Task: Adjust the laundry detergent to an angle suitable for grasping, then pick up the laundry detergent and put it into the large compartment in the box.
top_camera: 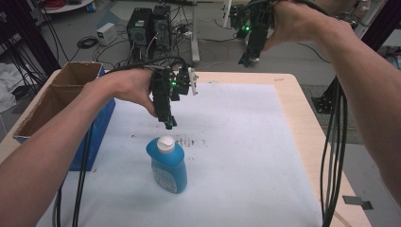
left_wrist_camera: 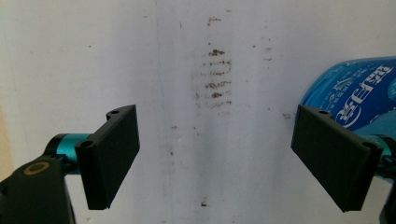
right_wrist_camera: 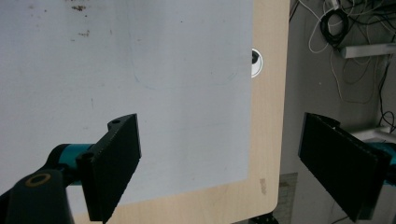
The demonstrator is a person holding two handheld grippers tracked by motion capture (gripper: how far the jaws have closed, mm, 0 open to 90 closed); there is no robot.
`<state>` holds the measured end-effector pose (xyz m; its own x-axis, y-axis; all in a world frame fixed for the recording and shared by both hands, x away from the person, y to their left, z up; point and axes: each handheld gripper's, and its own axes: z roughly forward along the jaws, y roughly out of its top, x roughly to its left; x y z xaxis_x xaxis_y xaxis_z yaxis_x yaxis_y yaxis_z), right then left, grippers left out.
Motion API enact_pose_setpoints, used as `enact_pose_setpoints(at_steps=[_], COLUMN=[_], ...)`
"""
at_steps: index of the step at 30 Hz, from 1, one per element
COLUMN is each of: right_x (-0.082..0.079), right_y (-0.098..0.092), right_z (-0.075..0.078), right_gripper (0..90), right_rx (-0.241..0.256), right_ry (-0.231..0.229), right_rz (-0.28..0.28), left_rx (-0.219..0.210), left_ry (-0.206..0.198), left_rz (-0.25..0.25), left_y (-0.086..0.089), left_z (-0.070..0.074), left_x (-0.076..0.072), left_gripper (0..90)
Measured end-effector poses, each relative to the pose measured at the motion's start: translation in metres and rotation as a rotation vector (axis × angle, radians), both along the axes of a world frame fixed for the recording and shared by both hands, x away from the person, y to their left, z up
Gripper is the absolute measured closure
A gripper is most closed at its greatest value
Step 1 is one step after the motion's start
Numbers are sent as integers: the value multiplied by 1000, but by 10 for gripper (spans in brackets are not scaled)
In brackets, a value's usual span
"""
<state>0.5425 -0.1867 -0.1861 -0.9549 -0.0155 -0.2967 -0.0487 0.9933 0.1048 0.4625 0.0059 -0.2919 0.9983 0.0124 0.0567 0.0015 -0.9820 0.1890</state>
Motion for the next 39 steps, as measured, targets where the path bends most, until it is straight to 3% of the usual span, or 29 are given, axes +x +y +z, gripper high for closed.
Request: enact_pose_setpoints(at_steps=[7, 9, 15, 27, 33, 39], right_x=[-4, -5, -8, -13, -14, -15], right_y=[0, 1, 3, -2, 0, -2], right_z=[4, 5, 4, 8, 6, 7], right_gripper=[123, 123, 123, 123, 123, 123], right_rx=[9, 7, -7, -4, -9, -14], right_ry=[-8, -9, -16, -32, -27, -30], right_rz=[8, 1, 13, 13, 8, 6], left_rx=[1, -16, 19, -15, -46, -77], left_ry=[-15, -11, -15, -27, -21, -17], left_rz=[-9, -1, 3, -14, -51, -92], left_y=[2, 3, 1, -8, -8, -6], left_z=[7, 11, 13, 21, 34, 60], left_x=[-4, -4, -2, -9, -19, -32], left_gripper=[154, 154, 154, 154, 154, 154])
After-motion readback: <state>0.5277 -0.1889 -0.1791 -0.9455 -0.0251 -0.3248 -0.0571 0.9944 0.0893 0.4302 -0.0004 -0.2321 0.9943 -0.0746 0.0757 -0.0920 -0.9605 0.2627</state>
